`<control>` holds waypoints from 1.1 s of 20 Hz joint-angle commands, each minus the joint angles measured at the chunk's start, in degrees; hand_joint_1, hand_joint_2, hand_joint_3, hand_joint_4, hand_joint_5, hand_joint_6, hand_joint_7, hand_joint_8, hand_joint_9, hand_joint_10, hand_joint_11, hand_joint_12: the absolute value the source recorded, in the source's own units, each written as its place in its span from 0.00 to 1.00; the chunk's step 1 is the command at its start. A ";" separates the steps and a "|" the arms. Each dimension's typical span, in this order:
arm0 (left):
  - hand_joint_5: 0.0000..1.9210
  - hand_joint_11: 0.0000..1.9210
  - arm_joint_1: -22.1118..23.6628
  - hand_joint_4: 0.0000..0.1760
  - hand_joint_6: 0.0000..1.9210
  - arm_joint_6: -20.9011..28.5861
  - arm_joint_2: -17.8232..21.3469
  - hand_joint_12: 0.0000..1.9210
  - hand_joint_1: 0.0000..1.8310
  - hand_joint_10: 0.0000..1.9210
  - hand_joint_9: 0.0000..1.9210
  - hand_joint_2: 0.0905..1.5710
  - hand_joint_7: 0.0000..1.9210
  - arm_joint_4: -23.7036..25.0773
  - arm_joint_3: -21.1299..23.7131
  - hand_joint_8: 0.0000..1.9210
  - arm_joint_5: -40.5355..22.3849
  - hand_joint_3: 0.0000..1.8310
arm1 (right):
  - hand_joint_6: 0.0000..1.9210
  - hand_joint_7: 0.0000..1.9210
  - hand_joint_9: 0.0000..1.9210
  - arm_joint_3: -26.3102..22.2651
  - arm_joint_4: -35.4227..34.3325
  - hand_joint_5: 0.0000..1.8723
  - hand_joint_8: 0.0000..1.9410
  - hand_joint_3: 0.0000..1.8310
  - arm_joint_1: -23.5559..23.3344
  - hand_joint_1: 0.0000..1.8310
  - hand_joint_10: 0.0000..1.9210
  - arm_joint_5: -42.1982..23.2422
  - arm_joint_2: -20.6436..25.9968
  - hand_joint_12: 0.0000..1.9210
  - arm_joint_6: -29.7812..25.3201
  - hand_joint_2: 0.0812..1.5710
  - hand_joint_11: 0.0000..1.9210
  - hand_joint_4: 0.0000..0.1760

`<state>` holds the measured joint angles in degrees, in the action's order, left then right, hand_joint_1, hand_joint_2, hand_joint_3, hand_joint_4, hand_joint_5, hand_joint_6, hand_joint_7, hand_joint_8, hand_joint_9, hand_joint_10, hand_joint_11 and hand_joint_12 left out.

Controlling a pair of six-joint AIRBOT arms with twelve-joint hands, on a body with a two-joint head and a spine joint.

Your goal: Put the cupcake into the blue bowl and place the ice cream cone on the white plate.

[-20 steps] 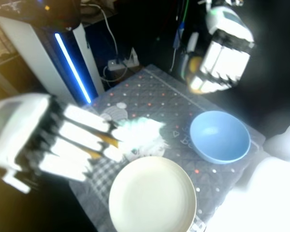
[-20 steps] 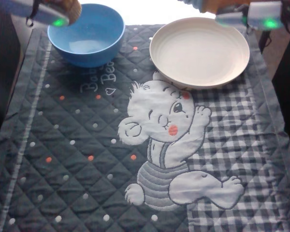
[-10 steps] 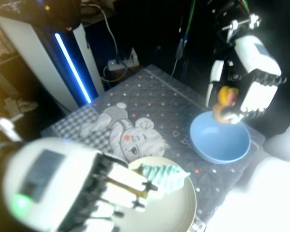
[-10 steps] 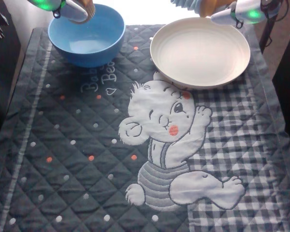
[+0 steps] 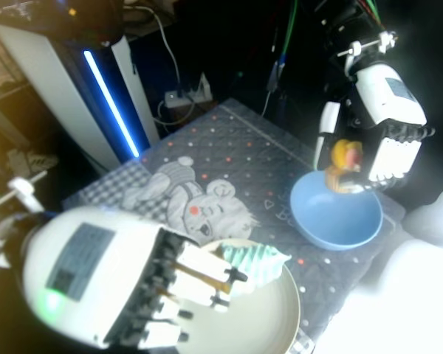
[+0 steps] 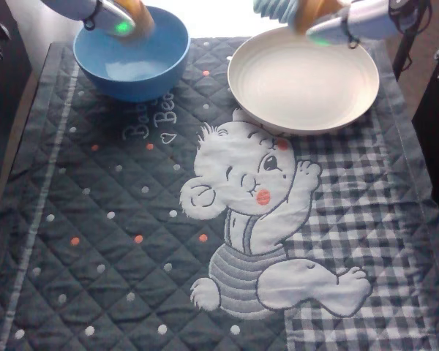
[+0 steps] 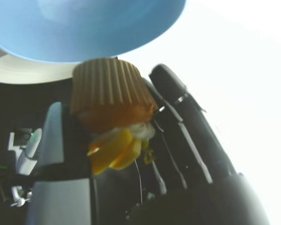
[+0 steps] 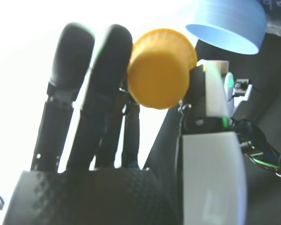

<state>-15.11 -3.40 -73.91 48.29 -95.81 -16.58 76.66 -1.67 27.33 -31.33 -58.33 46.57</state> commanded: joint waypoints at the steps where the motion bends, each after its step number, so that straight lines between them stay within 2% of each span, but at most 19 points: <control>1: 0.16 0.01 1.00 0.40 0.00 0.30 0.12 0.23 0.50 0.00 0.09 0.50 0.10 -1.28 0.18 0.00 -5.09 0.00 | 0.00 0.26 0.29 -0.02 -0.67 0.17 0.00 0.00 -1.07 0.39 0.00 -7.50 0.09 0.53 -0.17 0.52 0.22 0.24; 2: 0.14 0.00 1.01 0.36 0.00 0.30 0.14 0.22 0.48 0.00 0.08 0.49 0.09 -1.04 0.40 0.00 -5.34 0.00 | 0.00 0.19 0.24 -0.09 -0.51 0.13 0.00 0.00 -1.07 0.38 0.00 -7.50 0.10 0.56 -0.17 0.53 0.16 0.39; 3: 0.14 0.01 1.01 0.34 0.00 0.30 0.14 0.22 0.46 0.00 0.08 0.49 0.09 -0.88 0.50 0.00 -5.40 0.00 | 0.00 0.14 0.21 -0.10 -0.34 0.12 0.00 0.00 -1.07 0.38 0.00 -7.50 0.10 0.58 -0.17 0.52 0.12 0.46; 4: 0.13 0.00 1.02 0.32 0.00 0.30 0.11 0.24 0.46 0.00 0.08 0.49 0.08 -0.54 0.59 0.00 -5.38 0.00 | 0.00 0.07 0.17 -0.09 -0.28 0.11 0.00 0.00 -1.07 0.35 0.00 -7.49 0.10 0.62 -0.17 0.51 0.11 0.51; 5: 0.14 0.00 1.03 0.33 0.00 0.30 0.11 0.24 0.47 0.00 0.07 0.48 0.09 -0.49 0.65 0.00 -5.42 0.00 | 0.00 0.04 0.14 -0.09 -0.25 0.10 0.00 0.00 -1.07 0.34 0.00 -7.49 0.10 0.62 -0.17 0.51 0.10 0.41; 6: 0.14 0.00 1.04 0.37 0.00 0.30 0.13 0.23 0.48 0.00 0.07 0.48 0.09 -0.49 0.68 0.00 -5.54 0.00 | 0.00 0.03 0.12 -0.09 -0.24 0.10 0.00 0.00 -1.07 0.34 0.00 -7.49 0.10 0.65 -0.17 0.51 0.07 0.47; 8: 0.13 0.00 1.05 0.34 0.00 0.30 0.27 0.22 0.48 0.00 0.07 0.48 0.09 -0.50 0.74 0.00 -5.92 0.00 | 0.00 0.08 0.12 -0.13 -0.21 0.10 0.00 0.00 -1.07 0.34 0.00 -7.50 0.10 0.61 -0.17 0.49 0.00 0.59; 9: 0.13 0.01 1.03 0.31 0.00 0.34 0.50 0.23 0.49 0.00 0.08 0.48 0.09 -0.54 0.92 0.00 -6.31 0.00 | 0.00 0.09 0.11 -0.27 -0.16 0.09 0.00 0.00 -1.07 0.35 0.00 -7.57 0.10 0.56 -0.17 0.49 0.00 0.57; 10: 0.14 0.02 1.01 0.34 0.00 0.36 0.58 0.23 0.49 0.01 0.09 0.48 0.10 -0.54 1.00 0.01 -6.48 0.00 | 0.00 0.09 0.10 -0.35 -0.13 0.09 0.00 0.00 -1.07 0.35 0.00 -7.63 0.10 0.55 -0.17 0.48 0.00 0.58; 11: 0.13 0.03 0.99 0.36 0.00 0.36 0.70 0.24 0.49 0.01 0.09 0.48 0.10 -0.55 1.18 0.00 -6.82 0.00 | 0.00 0.10 0.09 -0.59 -0.12 0.09 0.00 0.00 -1.07 0.35 0.00 -7.96 0.10 0.51 -0.17 0.48 0.00 0.64; 14: 0.13 0.02 0.69 0.22 0.00 0.10 1.89 0.24 0.50 0.01 0.09 0.50 0.10 -2.51 2.10 0.00 -9.59 0.00 | 0.00 0.12 0.09 -2.33 -0.12 0.09 0.00 0.00 -1.07 0.36 0.00 -10.37 1.50 0.45 -0.17 0.49 0.00 0.74; 15: 0.13 0.00 0.49 0.28 0.00 -0.46 2.50 0.20 0.52 0.00 0.07 0.50 0.10 -3.88 2.64 0.00 -10.67 0.00 | 0.00 0.10 0.08 -3.00 -0.12 0.07 0.00 0.00 -1.06 0.35 0.00 -11.39 2.10 0.45 -0.17 0.48 0.00 0.68; 16: 0.13 0.00 0.10 0.40 0.00 -1.83 3.36 0.13 0.52 0.00 0.05 0.51 0.09 -6.09 3.39 0.00 -12.19 0.00 | 0.00 0.08 0.08 -3.74 -0.11 0.06 0.00 0.00 -1.04 0.34 0.00 -12.67 2.79 0.49 -0.17 0.48 0.00 0.64; 17: 0.12 0.00 -0.43 0.43 0.00 -3.97 5.15 0.10 0.51 0.00 0.05 0.51 0.09 -9.98 4.87 0.00 -15.03 0.00 | 0.00 0.06 0.07 -5.46 -0.13 0.06 0.00 0.00 -0.86 0.33 0.00 -15.48 4.07 0.56 -0.17 0.49 0.00 0.65; 18: 0.13 0.00 -1.03 0.51 0.00 -5.13 6.22 0.08 0.52 0.00 0.05 0.50 0.09 -12.07 5.70 0.00 -16.73 0.00 | 0.01 0.05 0.07 -6.56 -0.58 0.04 0.00 0.00 -0.42 0.33 0.00 -17.67 4.89 0.63 -0.17 0.49 0.00 0.69; 19: 0.14 0.02 -2.17 0.63 0.00 -6.49 7.72 0.09 0.53 0.01 0.07 0.49 0.10 -15.30 7.16 0.00 -19.66 0.00 | 0.00 0.03 0.04 -7.82 -1.53 0.03 0.00 0.00 0.85 0.33 0.01 -20.48 5.93 0.55 -0.21 0.49 0.00 0.85; 20: 0.13 0.05 -2.49 0.69 0.00 -6.90 8.01 0.10 0.51 0.01 0.08 0.48 0.11 -16.29 7.47 0.01 -20.64 0.00 | 0.01 0.03 0.02 -8.23 -1.82 0.01 0.00 0.00 1.22 0.33 0.00 -21.45 6.25 0.43 -0.25 0.49 0.00 0.89; 21: 0.12 0.07 -4.64 0.76 0.00 -9.07 9.68 0.09 0.51 0.00 0.09 0.47 0.11 -21.17 9.30 0.00 -24.78 0.00 | 0.00 0.03 0.03 -9.91 -2.86 0.01 0.00 0.00 2.77 0.30 0.00 -25.38 7.41 0.33 -0.41 0.47 0.00 0.98; 22: 0.11 0.07 -6.16 0.91 0.00 -10.36 10.57 0.09 0.52 0.00 0.09 0.47 0.10 -24.03 10.39 0.00 -27.24 0.00 | 0.00 0.03 0.02 -10.69 -3.33 0.00 0.00 0.00 3.59 0.30 0.00 -27.12 7.93 0.27 -0.41 0.47 0.00 1.00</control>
<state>-22.92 -14.33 -62.72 25.47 -84.75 -36.82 65.58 -4.78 32.08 -50.46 -50.19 46.46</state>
